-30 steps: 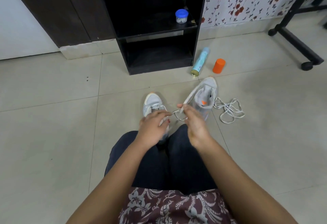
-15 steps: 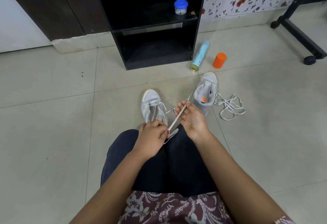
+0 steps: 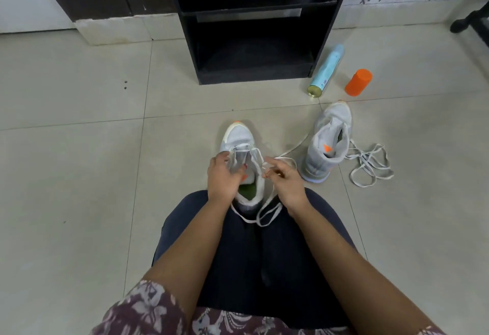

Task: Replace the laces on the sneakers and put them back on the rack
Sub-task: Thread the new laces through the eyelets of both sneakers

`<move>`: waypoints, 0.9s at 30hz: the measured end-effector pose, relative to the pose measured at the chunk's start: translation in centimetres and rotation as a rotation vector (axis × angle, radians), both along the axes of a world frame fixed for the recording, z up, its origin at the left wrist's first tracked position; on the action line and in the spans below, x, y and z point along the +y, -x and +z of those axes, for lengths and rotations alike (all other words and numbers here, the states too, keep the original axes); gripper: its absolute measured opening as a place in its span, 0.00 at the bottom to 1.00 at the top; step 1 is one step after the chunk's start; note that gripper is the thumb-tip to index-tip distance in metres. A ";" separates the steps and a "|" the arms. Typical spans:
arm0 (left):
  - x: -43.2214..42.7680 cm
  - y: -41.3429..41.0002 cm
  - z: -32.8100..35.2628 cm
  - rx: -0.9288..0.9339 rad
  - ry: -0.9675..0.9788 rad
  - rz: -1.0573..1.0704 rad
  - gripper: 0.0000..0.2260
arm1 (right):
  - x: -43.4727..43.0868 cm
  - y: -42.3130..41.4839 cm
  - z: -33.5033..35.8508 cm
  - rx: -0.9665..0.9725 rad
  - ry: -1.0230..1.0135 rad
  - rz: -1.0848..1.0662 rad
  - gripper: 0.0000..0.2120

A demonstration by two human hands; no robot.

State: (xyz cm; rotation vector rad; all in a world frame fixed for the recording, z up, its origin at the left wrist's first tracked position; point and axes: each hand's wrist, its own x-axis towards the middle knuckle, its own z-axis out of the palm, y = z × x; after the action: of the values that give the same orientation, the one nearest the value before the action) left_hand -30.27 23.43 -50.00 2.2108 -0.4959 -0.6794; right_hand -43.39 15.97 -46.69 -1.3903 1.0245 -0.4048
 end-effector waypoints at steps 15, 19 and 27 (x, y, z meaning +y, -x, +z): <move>-0.8 -2.5 -2.4 0.228 0.091 0.150 0.11 | -2.0 -6.5 -4.6 0.422 0.668 0.227 0.07; -0.8 -2.9 -2.5 0.300 0.116 0.181 0.12 | -1.8 -8.4 -5.0 0.612 0.830 0.275 0.11; -0.8 -3.1 -2.4 0.323 0.162 0.172 0.14 | -1.9 -9.0 -5.8 0.636 0.693 0.250 0.12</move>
State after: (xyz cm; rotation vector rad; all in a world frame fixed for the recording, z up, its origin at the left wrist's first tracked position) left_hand -27.13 22.67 -52.39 1.9185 -0.1859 -0.8523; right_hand -34.42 14.11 -52.51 -2.3400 1.2498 -0.1203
